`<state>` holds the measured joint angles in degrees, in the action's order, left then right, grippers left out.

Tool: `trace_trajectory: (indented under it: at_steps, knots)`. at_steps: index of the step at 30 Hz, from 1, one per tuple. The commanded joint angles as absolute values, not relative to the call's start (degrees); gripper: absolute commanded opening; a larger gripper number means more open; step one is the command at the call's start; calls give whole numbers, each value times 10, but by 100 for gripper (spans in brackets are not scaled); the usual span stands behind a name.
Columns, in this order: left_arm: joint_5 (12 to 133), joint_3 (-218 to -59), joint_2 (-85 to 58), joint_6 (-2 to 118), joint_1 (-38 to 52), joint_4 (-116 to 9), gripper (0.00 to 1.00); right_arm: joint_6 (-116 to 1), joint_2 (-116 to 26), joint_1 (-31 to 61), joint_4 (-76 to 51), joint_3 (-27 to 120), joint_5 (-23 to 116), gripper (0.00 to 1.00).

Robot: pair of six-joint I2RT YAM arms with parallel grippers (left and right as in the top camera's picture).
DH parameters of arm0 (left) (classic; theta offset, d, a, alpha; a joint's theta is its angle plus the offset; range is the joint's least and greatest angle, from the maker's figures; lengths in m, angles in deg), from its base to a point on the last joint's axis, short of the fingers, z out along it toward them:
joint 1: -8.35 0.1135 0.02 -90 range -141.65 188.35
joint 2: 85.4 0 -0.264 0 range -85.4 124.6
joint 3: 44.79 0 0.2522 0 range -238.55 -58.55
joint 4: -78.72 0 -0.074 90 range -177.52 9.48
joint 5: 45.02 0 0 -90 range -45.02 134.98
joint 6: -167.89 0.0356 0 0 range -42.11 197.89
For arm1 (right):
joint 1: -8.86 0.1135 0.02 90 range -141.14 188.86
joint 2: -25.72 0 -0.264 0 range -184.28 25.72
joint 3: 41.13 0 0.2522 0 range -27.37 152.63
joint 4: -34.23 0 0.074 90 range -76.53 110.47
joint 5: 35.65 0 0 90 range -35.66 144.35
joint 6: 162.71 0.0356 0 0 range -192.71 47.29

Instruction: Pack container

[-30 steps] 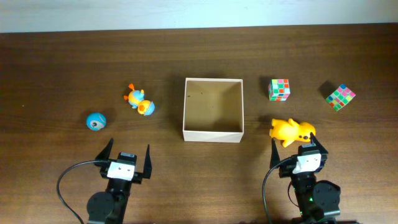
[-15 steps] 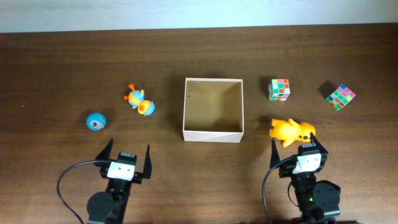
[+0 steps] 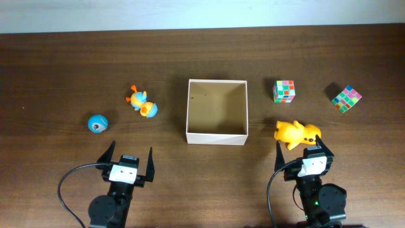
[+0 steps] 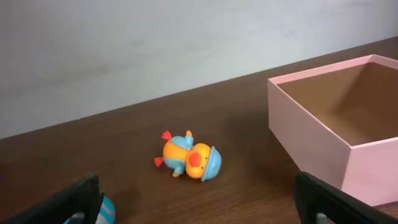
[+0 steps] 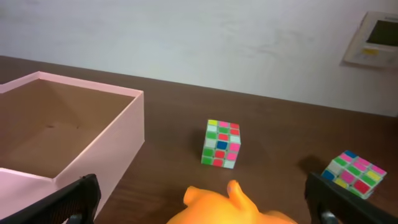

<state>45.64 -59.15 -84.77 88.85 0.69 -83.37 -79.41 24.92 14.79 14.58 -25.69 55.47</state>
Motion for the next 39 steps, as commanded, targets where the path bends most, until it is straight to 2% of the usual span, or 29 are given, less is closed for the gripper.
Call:
trace_trajectory:
  at_steps: [1,5,13,20,25,32,36,39]
  knots:
    - [457,-590,-850,898,10,-828,99,-797,255,145,150,-264,515,99]
    - [457,-590,-850,898,10,-828,99,-772,255,145,169,-264,446,99]
    - [457,-590,-850,898,10,-828,99,-682,255,144,172,-241,440,99]
    - [457,-590,-850,898,10,-828,99,-677,253,144,77,-153,450,99]
    - [457,-590,-850,898,10,-828,99,-677,219,144,-14,-44,475,99]
    - [457,-590,-850,898,10,-828,99,-677,62,145,-157,173,467,99]
    - [457,-590,-850,898,10,-828,99,-677,-48,144,-277,327,395,99]
    - [457,-590,-850,898,10,-828,99,-677,-104,145,-302,403,347,99]
